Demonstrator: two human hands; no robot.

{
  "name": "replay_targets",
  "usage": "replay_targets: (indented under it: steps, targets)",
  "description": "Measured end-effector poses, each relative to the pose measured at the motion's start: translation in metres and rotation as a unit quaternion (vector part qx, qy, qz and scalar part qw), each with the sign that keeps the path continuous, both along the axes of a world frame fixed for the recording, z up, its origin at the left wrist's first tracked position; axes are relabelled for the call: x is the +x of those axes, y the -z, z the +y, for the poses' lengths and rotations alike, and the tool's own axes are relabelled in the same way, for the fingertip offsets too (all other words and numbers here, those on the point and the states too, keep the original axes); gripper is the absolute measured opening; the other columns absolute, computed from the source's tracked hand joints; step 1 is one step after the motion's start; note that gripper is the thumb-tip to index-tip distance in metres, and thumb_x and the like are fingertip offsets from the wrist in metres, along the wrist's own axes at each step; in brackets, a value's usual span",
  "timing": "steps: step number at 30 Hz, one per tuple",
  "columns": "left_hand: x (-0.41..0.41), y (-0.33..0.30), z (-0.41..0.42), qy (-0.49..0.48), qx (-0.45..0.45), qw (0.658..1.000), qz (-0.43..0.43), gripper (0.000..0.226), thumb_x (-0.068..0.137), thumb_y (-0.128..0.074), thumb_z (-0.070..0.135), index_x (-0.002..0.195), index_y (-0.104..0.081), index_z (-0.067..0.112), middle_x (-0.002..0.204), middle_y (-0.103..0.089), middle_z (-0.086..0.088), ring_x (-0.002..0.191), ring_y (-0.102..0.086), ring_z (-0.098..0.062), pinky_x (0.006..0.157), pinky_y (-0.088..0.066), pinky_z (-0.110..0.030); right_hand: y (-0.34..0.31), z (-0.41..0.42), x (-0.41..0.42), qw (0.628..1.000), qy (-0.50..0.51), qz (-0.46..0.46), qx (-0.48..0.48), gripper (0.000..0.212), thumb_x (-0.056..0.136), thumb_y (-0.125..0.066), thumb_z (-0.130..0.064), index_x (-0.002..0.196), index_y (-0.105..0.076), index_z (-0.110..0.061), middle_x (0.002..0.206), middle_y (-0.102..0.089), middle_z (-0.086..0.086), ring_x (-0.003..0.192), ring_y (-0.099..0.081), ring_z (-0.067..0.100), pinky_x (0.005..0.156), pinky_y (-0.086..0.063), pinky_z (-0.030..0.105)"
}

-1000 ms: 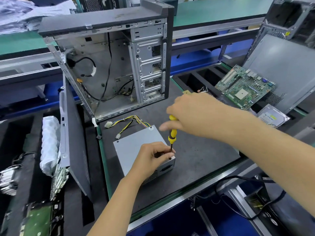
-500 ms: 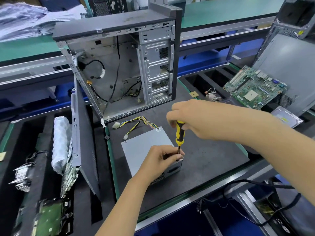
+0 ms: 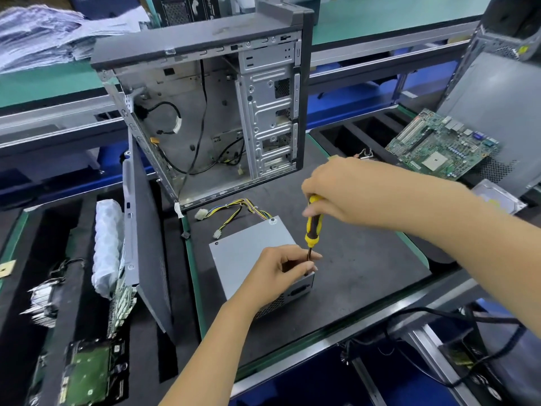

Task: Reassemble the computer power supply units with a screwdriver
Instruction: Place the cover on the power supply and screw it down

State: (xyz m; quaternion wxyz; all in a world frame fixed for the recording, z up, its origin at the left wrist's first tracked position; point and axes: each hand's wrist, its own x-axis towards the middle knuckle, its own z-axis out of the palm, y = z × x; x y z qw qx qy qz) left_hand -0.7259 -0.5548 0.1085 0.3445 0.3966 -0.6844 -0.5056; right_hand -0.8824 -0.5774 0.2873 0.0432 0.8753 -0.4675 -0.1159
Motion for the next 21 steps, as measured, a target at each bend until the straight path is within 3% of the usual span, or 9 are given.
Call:
replay_targets:
  steps: [3, 6, 8, 10, 12, 14, 17, 19, 21]
  targets:
    - [-0.001, 0.002, 0.002, -0.015, 0.046, 0.998, 0.029, 0.017, 0.090, -0.069, 0.011, 0.091, -0.074, 0.027, 0.084, -0.075, 0.002, 0.096, -0.070, -0.013, 0.080, -0.052, -0.020, 0.006, 0.004, 0.008, 0.988, -0.004, 0.071, -0.135, 0.066, 0.089, -0.019, -0.066, 0.060, -0.036, -0.010, 0.058, -0.036, 0.001, 0.049, -0.036, 0.017, 0.049, -0.030, 0.025]
    - [-0.001, 0.001, 0.000, -0.014, 0.040, 0.999, 0.024, 0.014, 0.092, -0.065, 0.007, 0.089, -0.075, 0.016, 0.085, -0.075, -0.007, 0.081, -0.067, -0.011, 0.079, -0.049, -0.020, 0.007, 0.006, 0.005, 0.993, 0.021, 0.046, -0.105, 0.073, 0.078, -0.011, -0.072, 0.068, -0.048, -0.010, 0.070, -0.046, 0.002, 0.058, -0.047, 0.021, 0.052, -0.034, 0.029]
    - [0.000, 0.000, -0.001, 0.000, 0.036, 0.999, 0.019, 0.017, 0.095, -0.059, 0.005, 0.091, -0.074, 0.013, 0.089, -0.074, -0.011, 0.081, -0.065, -0.012, 0.082, -0.049, -0.022, 0.005, 0.003, -0.001, 0.999, -0.001, -0.014, 0.029, 0.044, 0.089, -0.038, -0.058, 0.105, -0.055, -0.021, 0.099, -0.049, -0.001, 0.078, -0.053, 0.020, 0.066, -0.045, 0.037]
    - [0.002, 0.000, -0.002, 0.012, 0.041, 0.999, 0.012, 0.017, 0.097, -0.056, 0.004, 0.098, -0.072, 0.011, 0.091, -0.075, -0.010, 0.084, -0.066, -0.013, 0.084, -0.051, -0.025, 0.002, 0.000, -0.002, 0.993, -0.033, -0.040, 0.102, 0.023, 0.094, -0.055, -0.031, 0.115, -0.048, -0.025, 0.104, -0.046, -0.002, 0.085, -0.051, 0.019, 0.077, -0.048, 0.042]
    - [0.001, -0.002, -0.002, 0.027, 0.035, 0.999, -0.001, 0.019, 0.098, -0.056, 0.007, 0.104, -0.071, 0.017, 0.094, -0.076, -0.007, 0.086, -0.066, -0.014, 0.089, -0.053, -0.031, 0.003, 0.000, -0.002, 0.998, -0.021, -0.021, 0.056, 0.021, 0.095, -0.051, -0.039, 0.102, -0.051, -0.020, 0.086, -0.045, -0.001, 0.081, -0.052, 0.023, 0.063, -0.046, 0.038]
    - [0.000, -0.004, -0.002, 0.019, 0.031, 0.999, 0.004, 0.018, 0.095, -0.062, 0.011, 0.101, -0.070, 0.026, 0.093, -0.076, -0.004, 0.091, -0.068, -0.019, 0.092, -0.052, -0.037, 0.005, 0.001, 0.001, 0.998, -0.004, 0.045, -0.044, 0.052, 0.090, -0.036, -0.062, 0.077, -0.048, -0.013, 0.067, -0.037, -0.001, 0.062, -0.047, 0.024, 0.047, -0.030, 0.029]
    - [-0.002, -0.007, -0.002, -0.001, 0.019, 1.000, 0.020, 0.004, 0.089, -0.068, 0.015, 0.089, -0.069, 0.019, 0.087, -0.075, -0.002, 0.090, -0.071, -0.021, 0.087, -0.052, -0.043, 0.008, 0.006, 0.005, 0.988, 0.002, 0.070, -0.136, 0.069, 0.079, -0.016, -0.075, 0.058, -0.035, -0.012, 0.059, -0.035, 0.002, 0.052, -0.041, 0.020, 0.047, -0.024, 0.025]
    - [-0.001, -0.007, -0.002, 0.006, 0.013, 1.000, 0.018, 0.008, 0.092, -0.063, 0.014, 0.086, -0.067, 0.018, 0.087, -0.076, -0.001, 0.092, -0.071, -0.020, 0.088, -0.051, -0.040, 0.009, 0.006, 0.001, 0.995, 0.008, 0.039, -0.090, 0.066, 0.081, -0.024, -0.072, 0.073, -0.050, -0.012, 0.072, -0.043, 0.001, 0.059, -0.043, 0.021, 0.050, -0.032, 0.029]
    - [0.002, -0.006, -0.002, 0.016, 0.018, 1.000, 0.017, 0.014, 0.096, -0.057, 0.009, 0.092, -0.069, 0.016, 0.092, -0.076, -0.002, 0.097, -0.069, -0.019, 0.090, -0.051, -0.032, 0.008, 0.004, -0.001, 0.999, -0.017, -0.031, 0.041, 0.029, 0.092, -0.050, -0.046, 0.108, -0.052, -0.022, 0.095, -0.042, -0.002, 0.077, -0.045, 0.020, 0.065, -0.043, 0.037]
